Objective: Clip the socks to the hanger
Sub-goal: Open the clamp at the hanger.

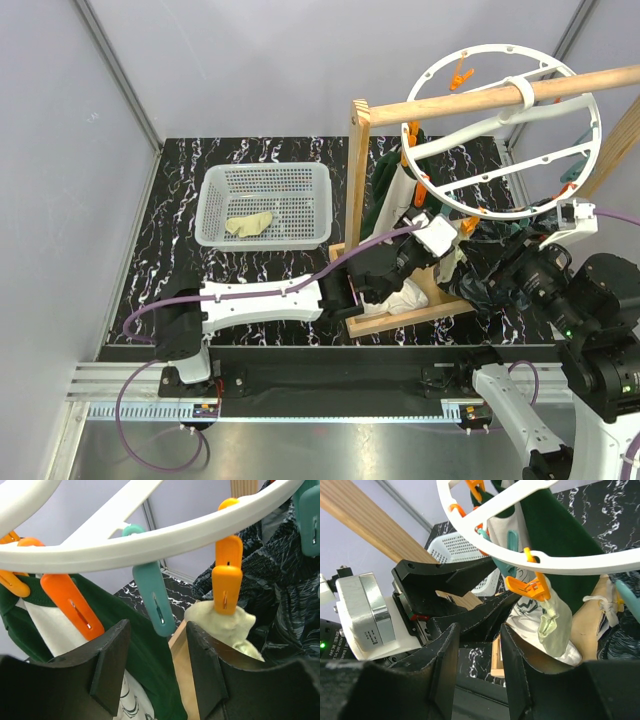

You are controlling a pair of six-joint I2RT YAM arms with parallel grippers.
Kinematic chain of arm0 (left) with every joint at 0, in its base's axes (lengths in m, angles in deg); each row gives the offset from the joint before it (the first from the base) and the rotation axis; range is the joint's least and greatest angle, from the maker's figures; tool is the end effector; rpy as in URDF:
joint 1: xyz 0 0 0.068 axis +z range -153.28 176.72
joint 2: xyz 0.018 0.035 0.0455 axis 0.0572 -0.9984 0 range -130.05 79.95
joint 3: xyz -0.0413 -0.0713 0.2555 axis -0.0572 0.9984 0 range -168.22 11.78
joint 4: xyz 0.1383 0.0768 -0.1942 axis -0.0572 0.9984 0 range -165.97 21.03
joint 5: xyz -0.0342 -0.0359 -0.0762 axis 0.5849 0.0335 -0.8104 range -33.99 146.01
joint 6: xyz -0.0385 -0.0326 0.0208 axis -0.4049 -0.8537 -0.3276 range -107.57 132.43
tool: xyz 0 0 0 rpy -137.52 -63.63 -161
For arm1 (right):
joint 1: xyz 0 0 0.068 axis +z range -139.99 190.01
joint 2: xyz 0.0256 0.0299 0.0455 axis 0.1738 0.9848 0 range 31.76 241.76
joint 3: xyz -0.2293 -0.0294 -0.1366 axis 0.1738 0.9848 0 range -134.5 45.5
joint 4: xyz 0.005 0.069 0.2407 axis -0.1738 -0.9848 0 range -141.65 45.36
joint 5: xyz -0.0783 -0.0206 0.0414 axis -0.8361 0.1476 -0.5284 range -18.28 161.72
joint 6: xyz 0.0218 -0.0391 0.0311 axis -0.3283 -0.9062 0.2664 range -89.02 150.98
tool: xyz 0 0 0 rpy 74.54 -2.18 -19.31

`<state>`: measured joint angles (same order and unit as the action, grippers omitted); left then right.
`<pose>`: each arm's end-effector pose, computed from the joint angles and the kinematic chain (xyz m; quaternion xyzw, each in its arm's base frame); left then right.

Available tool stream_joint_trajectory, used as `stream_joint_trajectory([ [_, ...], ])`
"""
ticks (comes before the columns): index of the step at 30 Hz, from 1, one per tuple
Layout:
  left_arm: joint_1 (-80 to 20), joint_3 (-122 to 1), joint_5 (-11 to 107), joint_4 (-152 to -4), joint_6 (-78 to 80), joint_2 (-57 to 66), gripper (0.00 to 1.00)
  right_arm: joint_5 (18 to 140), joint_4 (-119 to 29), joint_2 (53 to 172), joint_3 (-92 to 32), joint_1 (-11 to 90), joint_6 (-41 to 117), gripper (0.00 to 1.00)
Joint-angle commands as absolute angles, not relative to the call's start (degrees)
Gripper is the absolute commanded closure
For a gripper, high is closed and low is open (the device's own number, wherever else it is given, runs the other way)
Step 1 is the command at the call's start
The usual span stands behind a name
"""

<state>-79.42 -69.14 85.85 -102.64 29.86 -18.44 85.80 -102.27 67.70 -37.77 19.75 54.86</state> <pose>0.1141 -0.3866 0.3744 0.3221 0.5717 -0.2153 0.7232 0.0296 0.0141 0.4585 0.0158 0.7659 0.2740 0.5815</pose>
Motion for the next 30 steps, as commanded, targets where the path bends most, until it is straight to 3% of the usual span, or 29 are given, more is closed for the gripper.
stream_joint_trajectory([
  [1, -79.3, -72.3, 84.7, -106.5, 28.5, -18.7, 0.47, 82.4, -99.3, 67.0, -39.4, 20.0, 57.0, 0.56],
  [4, -79.3, -72.7, 84.8, -106.2, 28.3, -18.9, 0.52, 83.1, -99.0, 67.2, -39.4, 20.0, 58.1, 0.56],
  [8, -79.0, -73.6, 84.6, -104.2, 27.5, -19.1, 0.65, 85.4, -98.6, 67.9, -39.1, 20.0, 60.1, 0.57],
  [21, -78.1, -72.2, 79.4, -99.5, 22.2, -15.5, 0.85, 90.2, -91.3, 68.1, -32.2, 20.0, 70.4, 0.63],
  [30, -78.1, -72.7, 75.2, -92.2, 16.0, -11.8, 1.0, 85.2, -90.2, 66.1, -28.3, 20.0, 70.5, 0.71],
])
